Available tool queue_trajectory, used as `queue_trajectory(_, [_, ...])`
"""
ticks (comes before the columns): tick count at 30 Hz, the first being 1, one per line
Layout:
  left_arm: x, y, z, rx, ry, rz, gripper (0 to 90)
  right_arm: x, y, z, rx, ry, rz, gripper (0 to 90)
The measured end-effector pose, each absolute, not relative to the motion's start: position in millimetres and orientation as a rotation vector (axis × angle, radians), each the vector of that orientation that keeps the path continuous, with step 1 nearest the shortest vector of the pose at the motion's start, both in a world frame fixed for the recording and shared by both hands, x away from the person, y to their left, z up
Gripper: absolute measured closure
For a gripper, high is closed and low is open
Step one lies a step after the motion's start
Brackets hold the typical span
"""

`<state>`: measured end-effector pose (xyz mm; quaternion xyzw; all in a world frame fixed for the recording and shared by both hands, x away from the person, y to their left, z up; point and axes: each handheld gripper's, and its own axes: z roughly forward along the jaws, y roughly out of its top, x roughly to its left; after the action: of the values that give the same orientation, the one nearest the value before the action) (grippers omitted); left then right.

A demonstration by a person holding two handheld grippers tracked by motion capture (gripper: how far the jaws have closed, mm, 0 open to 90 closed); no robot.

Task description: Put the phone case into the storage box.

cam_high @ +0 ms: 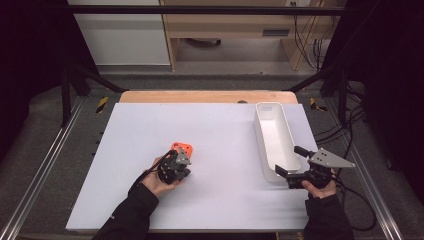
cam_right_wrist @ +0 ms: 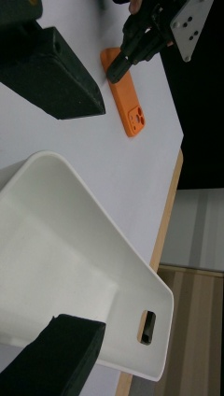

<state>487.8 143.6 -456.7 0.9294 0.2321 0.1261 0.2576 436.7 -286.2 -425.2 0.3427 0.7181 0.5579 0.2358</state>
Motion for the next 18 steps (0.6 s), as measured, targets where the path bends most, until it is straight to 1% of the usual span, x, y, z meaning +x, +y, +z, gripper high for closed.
queue_trajectory(18, [481, 168, -457, 2.507, 0.659, 0.344, 90.0, 436, -286, -425, 0.937, 1.97, 1.532, 0.4])
